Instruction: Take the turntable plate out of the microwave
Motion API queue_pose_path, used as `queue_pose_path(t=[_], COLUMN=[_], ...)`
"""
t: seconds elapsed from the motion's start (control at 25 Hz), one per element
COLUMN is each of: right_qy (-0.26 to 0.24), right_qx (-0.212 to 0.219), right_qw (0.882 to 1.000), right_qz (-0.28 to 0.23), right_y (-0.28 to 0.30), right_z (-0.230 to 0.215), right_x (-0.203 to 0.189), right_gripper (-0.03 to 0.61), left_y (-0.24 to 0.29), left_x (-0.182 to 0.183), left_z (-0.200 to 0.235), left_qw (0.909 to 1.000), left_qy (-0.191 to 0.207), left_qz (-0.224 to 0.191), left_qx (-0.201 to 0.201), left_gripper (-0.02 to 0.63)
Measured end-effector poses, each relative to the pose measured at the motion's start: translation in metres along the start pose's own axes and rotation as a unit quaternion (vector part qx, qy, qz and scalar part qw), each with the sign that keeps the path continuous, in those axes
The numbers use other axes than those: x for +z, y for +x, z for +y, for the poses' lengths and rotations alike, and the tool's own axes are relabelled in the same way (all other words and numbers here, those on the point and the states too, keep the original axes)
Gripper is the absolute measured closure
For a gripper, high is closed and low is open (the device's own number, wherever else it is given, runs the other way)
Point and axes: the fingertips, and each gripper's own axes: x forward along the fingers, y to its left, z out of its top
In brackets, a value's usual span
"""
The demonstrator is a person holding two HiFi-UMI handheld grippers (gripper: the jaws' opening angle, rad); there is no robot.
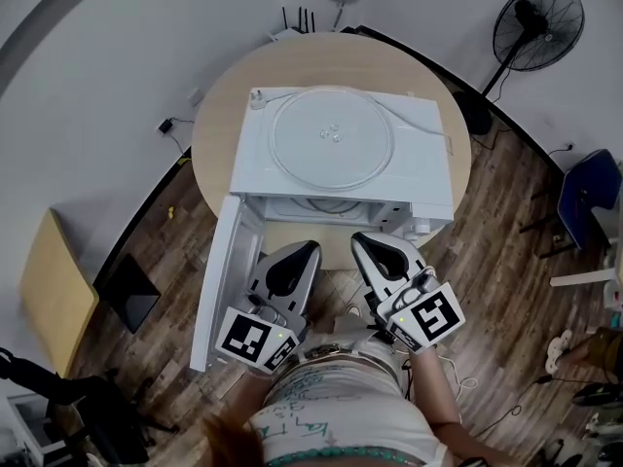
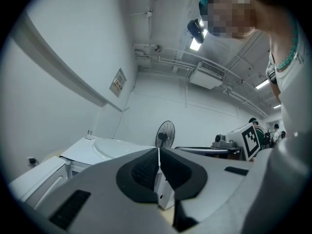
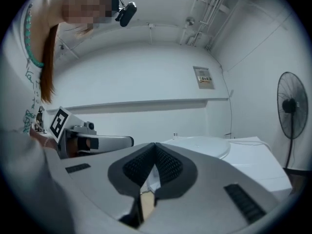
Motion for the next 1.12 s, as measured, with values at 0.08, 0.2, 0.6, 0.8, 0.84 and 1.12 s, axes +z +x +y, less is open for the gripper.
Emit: queue_pose_path(t=[0.08,0.2,0.6,0.8,0.84,1.12], right_qy=[-0.011,-0.023,-0.022,-0.021,-0.020,-0.020], right_qx=[-0.005,-0.008,0.001,0.007,0.008,0.013], right_qw=[1.000,1.000,0.999,0.999,0.999,0.999], right_qz=[-0.007,-0.017,-0.034,-0.030,-0.029,-0.026], right_y=[-0.004,-0.010,-0.007,-0.006,-0.006,-0.006], right_z=[0.004,0.012,0.034,0.037,0.038,0.037], right_x=[0.009,0.019,0.042,0.041,0.041,0.039], right_gripper=[0.588,0.588,0.588,0.588,0.588,0.588], left_y=[-0.002,-0.004,-0.005,-0.007,-0.008,-0.009], left_x=[0.009,0.024,0.051,0.047,0.047,0.041], left_z=[-0.005,-0.013,-0.033,-0.032,-0.032,-0.033], left_qw=[1.0000,0.9996,0.9975,0.9981,0.9982,0.9980], left_qy=[0.002,0.013,0.061,0.056,0.055,0.061], left_qz=[-0.007,-0.021,-0.025,-0.021,-0.020,-0.012], left_qx=[-0.005,-0.014,-0.024,-0.015,-0.013,-0.008], left_gripper=[0.594,0.594,0.594,0.594,0.594,0.594])
